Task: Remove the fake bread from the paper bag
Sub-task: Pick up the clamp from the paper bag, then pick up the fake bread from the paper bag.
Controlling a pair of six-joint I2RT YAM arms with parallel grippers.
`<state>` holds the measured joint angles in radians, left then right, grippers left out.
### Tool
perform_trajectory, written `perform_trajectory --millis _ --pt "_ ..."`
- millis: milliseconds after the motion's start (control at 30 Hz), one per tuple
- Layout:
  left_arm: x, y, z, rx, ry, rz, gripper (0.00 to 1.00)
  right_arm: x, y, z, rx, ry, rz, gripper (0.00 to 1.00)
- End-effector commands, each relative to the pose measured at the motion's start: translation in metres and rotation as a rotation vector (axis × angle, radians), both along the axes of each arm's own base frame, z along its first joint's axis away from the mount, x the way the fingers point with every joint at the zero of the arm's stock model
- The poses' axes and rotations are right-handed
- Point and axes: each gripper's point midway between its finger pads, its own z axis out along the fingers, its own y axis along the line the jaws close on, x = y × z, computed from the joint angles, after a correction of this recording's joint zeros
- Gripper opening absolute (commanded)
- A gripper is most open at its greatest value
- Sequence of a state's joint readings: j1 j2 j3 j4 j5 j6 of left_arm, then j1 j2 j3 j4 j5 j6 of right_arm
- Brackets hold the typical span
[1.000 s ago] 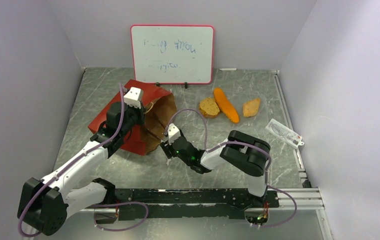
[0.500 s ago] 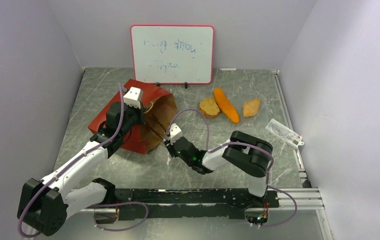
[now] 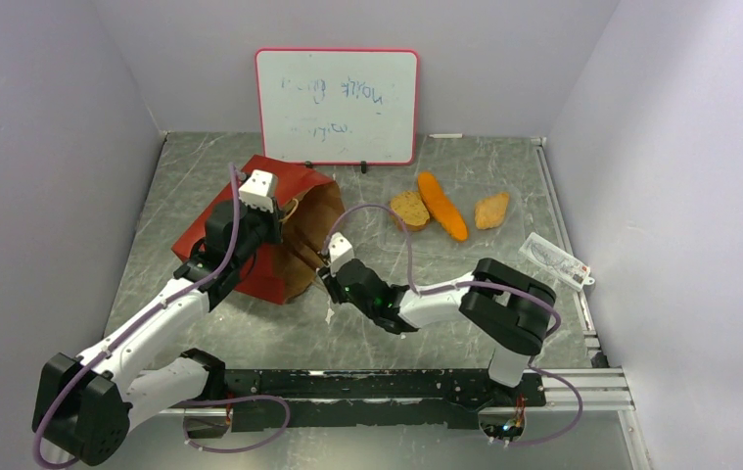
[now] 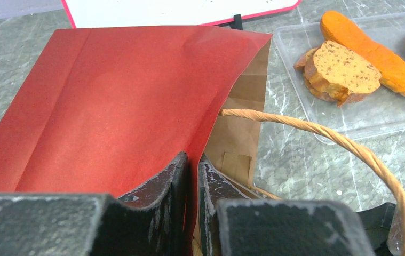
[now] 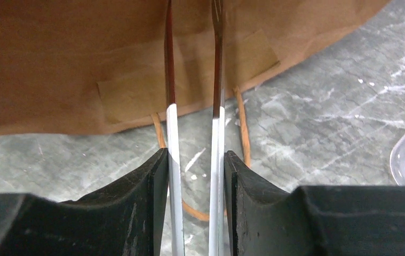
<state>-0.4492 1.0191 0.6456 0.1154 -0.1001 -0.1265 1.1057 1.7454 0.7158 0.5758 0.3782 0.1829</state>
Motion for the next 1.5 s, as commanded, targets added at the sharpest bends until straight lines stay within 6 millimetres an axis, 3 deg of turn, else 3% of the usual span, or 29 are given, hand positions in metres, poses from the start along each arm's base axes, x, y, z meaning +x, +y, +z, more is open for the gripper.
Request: perform_trajectory --millis 0,333,733,1100,1467 --pt "-0.003 -0.007 0.011 -0.015 -0.039 -0.041 0.07 0.005 0.018 0.026 0.039 -0.012 0.023 0.33" --pt "-0.006 -0.013 0.013 -0.015 -0.028 -0.067 0.07 0.027 0.025 0.025 -0.008 0.012 -0.038 0.34" --pt "-0.007 -0.011 0.013 -0.012 -0.028 -0.062 0.07 0.016 0.022 0.015 -0.001 0.069 -0.022 0.35" --pt "-0.007 -0.016 0.009 -0.001 -0.011 -0.086 0.07 0.033 0.029 0.01 -0.013 0.065 -0.026 0.4" --pt "-0.007 -0.017 0.003 0.014 0.012 -0.094 0.07 0.04 0.02 0.005 -0.016 0.082 -0.046 0.52"
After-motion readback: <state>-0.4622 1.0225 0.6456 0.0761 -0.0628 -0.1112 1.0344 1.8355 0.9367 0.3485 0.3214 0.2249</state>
